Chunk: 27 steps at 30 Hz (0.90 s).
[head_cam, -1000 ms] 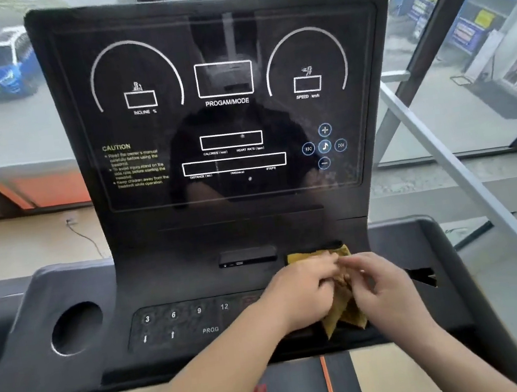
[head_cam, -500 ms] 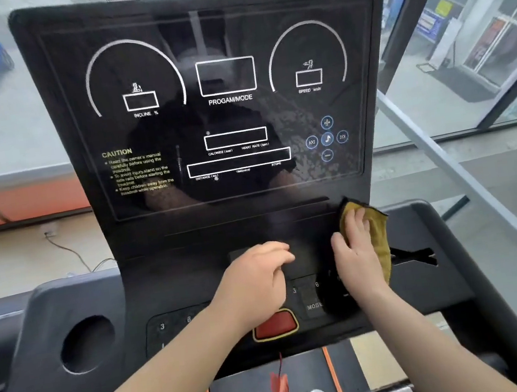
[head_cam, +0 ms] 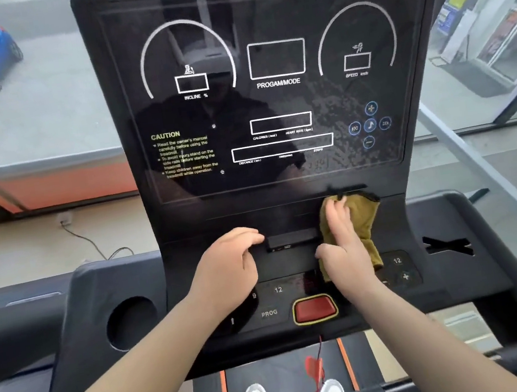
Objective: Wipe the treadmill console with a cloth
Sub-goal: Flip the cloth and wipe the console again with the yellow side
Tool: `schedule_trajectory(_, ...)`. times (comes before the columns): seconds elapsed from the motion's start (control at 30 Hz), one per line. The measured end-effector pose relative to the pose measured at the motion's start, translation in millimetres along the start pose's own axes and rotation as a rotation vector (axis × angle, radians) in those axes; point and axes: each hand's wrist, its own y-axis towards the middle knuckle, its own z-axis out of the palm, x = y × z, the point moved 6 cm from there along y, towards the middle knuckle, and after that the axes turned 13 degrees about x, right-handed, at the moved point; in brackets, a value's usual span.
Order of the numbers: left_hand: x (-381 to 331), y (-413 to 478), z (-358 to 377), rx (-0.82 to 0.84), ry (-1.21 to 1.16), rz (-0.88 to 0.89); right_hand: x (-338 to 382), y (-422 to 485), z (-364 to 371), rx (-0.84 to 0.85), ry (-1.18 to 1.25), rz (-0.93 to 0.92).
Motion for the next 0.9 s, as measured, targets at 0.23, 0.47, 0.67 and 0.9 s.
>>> schedule_trajectory(0.23, 19.7, -9.3, -17.5, -0.004, 0.012, -0.030, 36.0, -6.4, 34.0, 0.138, -0.401, 0.069)
schedule_trajectory(0.47, 40.0, -30.9, -47.9, -0.085, 0.026, -0.090, 80.1, -16.8, 127.2, 0.542, -0.391, -0.133)
schedule_trajectory(0.67, 65.6, -72.7, -83.9, -0.175, 0.112, -0.197, 92.0, -18.3, 183.7, 0.770, -0.470, -0.172)
schedule_trajectory(0.9, 45.2, -78.7, -40.3, -0.001, 0.091, -0.184, 93.6, -13.0, 115.2, 0.328, -0.024, -0.078)
